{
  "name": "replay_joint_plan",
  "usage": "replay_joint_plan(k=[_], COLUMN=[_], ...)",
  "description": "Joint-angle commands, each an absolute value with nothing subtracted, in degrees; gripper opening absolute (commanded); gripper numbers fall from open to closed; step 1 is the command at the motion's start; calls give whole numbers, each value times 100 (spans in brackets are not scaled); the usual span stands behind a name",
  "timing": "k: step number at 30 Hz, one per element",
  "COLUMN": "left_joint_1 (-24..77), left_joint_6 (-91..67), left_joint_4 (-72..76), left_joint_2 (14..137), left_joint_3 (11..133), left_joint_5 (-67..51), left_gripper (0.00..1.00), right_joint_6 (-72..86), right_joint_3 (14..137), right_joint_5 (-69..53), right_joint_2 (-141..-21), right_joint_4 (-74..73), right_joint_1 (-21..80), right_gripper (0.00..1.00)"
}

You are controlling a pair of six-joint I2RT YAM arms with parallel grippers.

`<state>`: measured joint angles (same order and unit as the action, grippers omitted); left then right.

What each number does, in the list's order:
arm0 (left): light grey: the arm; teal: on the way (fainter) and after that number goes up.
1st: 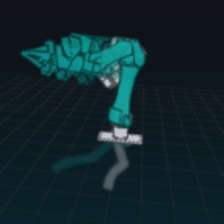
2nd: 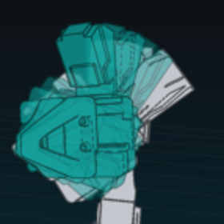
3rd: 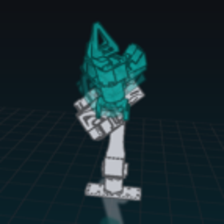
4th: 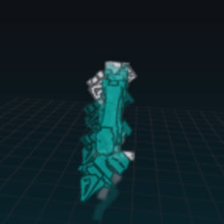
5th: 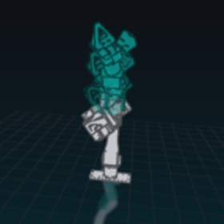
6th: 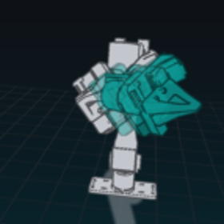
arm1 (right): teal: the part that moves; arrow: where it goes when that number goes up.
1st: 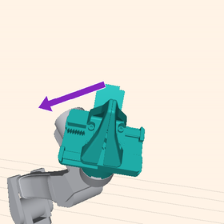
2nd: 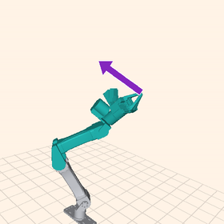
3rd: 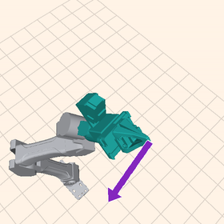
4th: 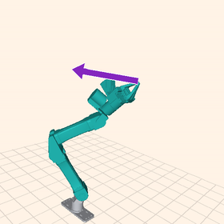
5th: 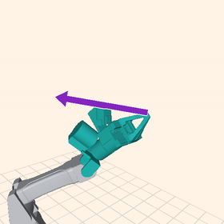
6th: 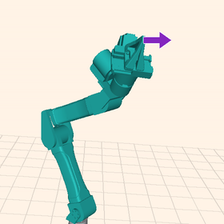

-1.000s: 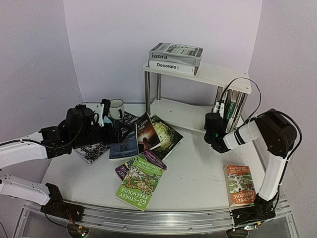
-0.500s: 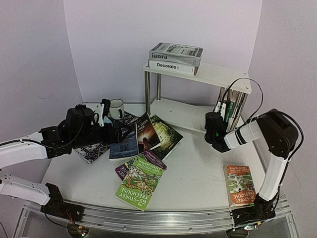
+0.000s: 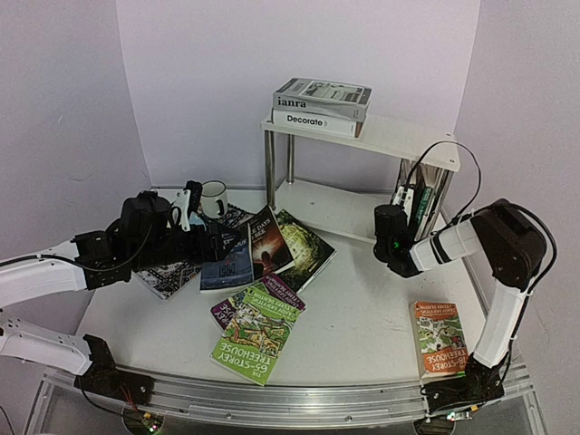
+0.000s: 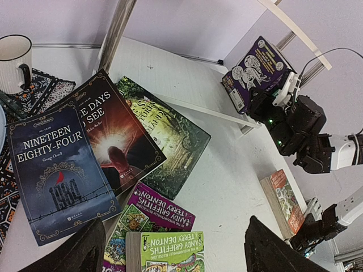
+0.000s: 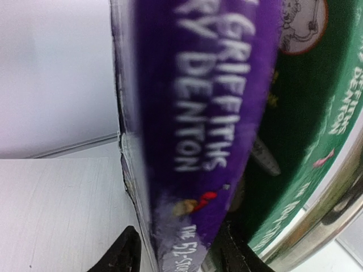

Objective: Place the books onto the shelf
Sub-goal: Adjust the book on the shelf.

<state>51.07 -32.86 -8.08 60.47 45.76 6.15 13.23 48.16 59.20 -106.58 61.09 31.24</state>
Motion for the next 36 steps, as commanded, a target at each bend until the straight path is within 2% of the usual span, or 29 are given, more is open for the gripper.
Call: replay_joint_plan(k=[1,5,9,17,22,27,30,33,36], left_joint_1=[5106,5106,5106,5106,5108,5106,5106,5106,5106], left_joint_6=[-3239,-3271,-3292,-3309,-3345,-3381,-3426,-3448,-3471], left_joint_4=[-830,-824,-823,-827,-826,-824,-804,-756,-683], left_joint_2=[5952,5945,5919,5864,5828,5916,5985,6068,6161], left_joint_3=[4787,4776,4762,4733,4696,4716,4699,4691,4709], left_joint_5=[580,555,539,511,520,370,298,236,148], left_gripper=[86,86,86,86,86,86,86,86,86], right_joint_6=[1267,1320,1316,1486,2105,2958,3597,3826,4094], right_joint_3=[4918,4940,4994,4992,4944,5032,4785,4252,3825], right_joint_5=[6135,6125,6252,6598,6726,6708,6200,5348,4462], right_joint_2=[-10326,-10257,-10225,-10070,-9676,-9133,-8662,-8108,-7544], right_joint_4=[6153,6045,5981,5676,4633,2633,1650,1265,793], right_joint_1=[3144,3207,3365,3701,4001,4414,4483,4485,4484], right_gripper=[54,55,67,69,72,79,81,84,93])
